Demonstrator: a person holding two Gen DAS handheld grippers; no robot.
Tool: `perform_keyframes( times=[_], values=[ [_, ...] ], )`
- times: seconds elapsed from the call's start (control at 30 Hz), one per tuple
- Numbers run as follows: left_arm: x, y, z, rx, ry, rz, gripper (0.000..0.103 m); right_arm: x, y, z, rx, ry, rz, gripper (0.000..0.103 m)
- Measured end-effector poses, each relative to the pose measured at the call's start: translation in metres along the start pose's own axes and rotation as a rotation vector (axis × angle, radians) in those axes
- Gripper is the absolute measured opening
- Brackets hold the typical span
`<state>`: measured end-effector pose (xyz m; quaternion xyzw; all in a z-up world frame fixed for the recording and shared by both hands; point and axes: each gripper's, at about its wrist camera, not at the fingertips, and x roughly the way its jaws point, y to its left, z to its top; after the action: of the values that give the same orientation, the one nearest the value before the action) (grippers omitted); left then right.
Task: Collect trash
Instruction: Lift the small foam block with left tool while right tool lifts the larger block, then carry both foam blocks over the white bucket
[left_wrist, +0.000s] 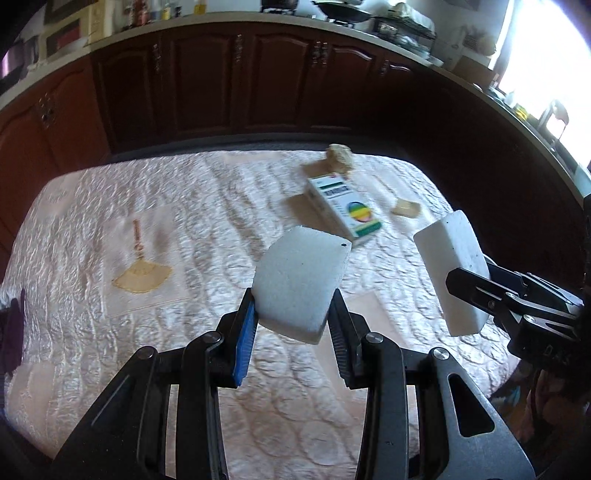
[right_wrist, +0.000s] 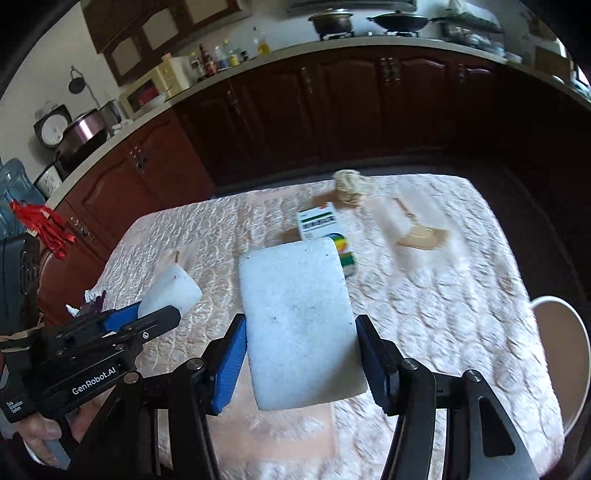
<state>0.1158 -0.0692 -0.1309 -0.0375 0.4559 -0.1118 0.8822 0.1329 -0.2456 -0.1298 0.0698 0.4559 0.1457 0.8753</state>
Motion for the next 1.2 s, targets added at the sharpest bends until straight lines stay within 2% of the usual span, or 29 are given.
perform_keyframes(
  times=[0.33,0.8,1.2],
  values=[
    [-0.008,-0.046,-0.002,0.077,-0.017,-0.034,0.035,-0.037,-0.036,-0.021,0.072,-0.041,-0.064,0.056],
    [-0.006,-0.104,0.003,0.17,-0.027,-0.077,0.035,-0.078,-0.079,-0.032,0.159,-0.097,-0.12,0.056],
    [0.005,-0.18,0.004,0.297,-0.017,-0.14,0.035,-0.115,-0.134,-0.055,0.267,-0.12,-0.202,0.057]
  ],
)
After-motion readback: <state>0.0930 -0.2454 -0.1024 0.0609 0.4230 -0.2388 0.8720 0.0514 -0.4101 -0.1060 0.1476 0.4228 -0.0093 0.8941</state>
